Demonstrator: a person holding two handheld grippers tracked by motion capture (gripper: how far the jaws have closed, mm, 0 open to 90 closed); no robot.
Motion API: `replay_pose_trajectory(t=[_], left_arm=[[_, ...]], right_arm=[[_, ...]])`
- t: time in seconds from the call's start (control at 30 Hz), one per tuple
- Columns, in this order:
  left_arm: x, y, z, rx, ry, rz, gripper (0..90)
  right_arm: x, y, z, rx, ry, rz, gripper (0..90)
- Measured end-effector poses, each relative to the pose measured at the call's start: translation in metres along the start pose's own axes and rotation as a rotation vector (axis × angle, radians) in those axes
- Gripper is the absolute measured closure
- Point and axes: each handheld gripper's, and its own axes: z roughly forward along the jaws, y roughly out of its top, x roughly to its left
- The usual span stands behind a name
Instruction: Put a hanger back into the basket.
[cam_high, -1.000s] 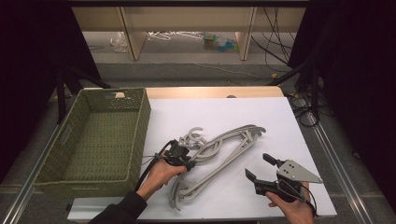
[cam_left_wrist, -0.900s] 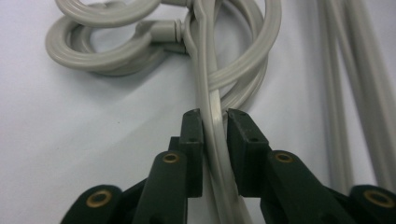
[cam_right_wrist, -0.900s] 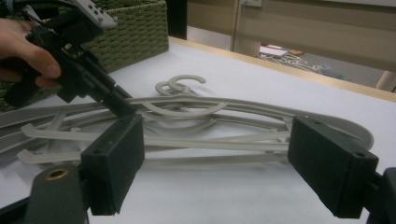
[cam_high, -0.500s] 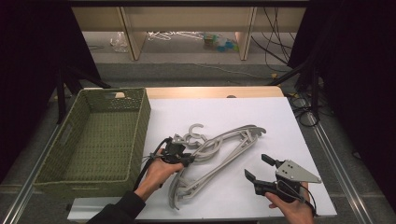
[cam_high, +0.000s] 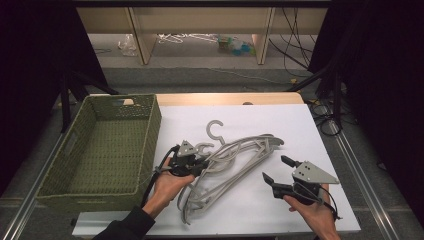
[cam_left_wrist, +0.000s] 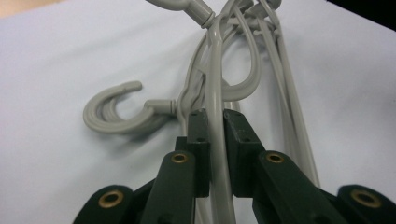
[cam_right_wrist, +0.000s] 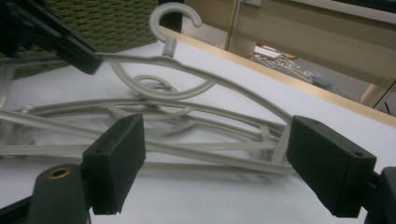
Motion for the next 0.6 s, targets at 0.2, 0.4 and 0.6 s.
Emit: replay_pose_trajectory(t=[0.2, 0.4, 0.6], left_arm=[[-0.007, 0.007, -0.009, -0.030, 0.000, 0.061, 81.2], [-0.009, 0.010, -0.016, -0.035, -0.007, 0.057, 81.2], [-0.012, 0.015, -0.022, -0.042, -0.010, 0.081, 81.3]], right_arm=[[-0.016, 0.008, 0.013, -0.024, -0.035, -0.042, 20.6], [-0.015, 0.006, 0.016, -0.009, -0.013, -0.042, 21.0], [-0.012, 0.004, 0.015, -0.019, -0.001, -0.044, 21.4]])
